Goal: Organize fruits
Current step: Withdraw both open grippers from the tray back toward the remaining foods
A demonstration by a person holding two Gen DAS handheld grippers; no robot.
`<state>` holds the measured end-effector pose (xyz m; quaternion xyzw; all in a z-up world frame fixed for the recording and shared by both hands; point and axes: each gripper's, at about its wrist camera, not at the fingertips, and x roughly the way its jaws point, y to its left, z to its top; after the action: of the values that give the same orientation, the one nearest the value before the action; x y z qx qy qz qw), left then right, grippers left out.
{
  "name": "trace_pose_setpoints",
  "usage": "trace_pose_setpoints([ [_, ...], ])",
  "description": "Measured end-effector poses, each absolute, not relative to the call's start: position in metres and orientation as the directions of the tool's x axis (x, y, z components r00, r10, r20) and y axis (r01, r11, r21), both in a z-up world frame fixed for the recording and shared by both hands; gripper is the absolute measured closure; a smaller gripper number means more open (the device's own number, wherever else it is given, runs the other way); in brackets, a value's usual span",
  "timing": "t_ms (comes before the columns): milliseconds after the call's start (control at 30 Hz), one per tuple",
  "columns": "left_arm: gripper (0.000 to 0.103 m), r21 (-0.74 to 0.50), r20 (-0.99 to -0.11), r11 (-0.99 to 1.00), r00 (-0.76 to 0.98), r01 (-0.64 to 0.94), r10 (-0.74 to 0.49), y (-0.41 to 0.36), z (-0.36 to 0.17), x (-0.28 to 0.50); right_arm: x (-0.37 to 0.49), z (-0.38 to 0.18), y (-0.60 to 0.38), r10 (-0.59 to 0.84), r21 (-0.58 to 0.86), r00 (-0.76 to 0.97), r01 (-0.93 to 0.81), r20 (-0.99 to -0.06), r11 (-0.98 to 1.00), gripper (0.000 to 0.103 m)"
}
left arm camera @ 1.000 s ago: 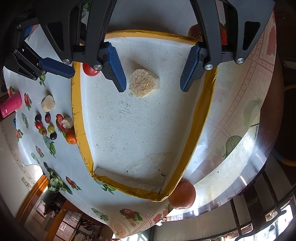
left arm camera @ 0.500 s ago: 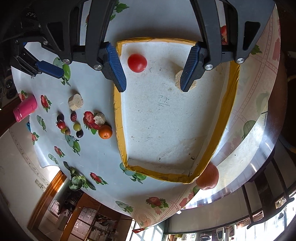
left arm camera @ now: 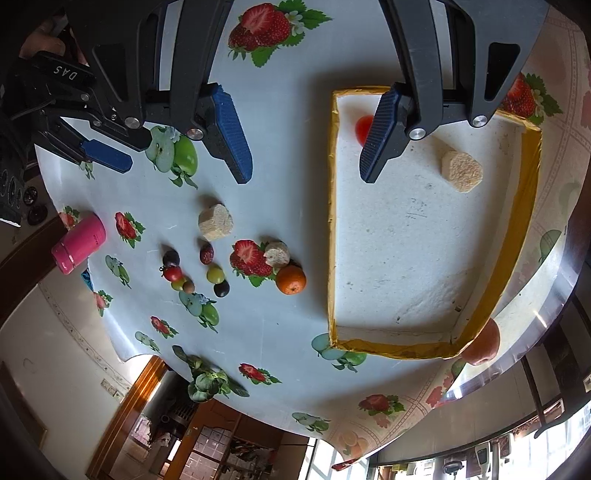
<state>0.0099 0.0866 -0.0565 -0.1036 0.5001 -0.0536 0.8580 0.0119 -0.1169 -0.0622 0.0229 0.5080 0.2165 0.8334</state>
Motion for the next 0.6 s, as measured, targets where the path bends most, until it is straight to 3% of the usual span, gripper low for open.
trace_pose_setpoints([
  [600, 0.044, -0.32, -0.836, 0.943, 0.442, 0.09, -0.326, -0.006, -0.077, 0.058, 0.058, -0.083, -0.195, 0.275, 0.241, 0.468, -0.134, -0.84, 0.961, 0.046],
])
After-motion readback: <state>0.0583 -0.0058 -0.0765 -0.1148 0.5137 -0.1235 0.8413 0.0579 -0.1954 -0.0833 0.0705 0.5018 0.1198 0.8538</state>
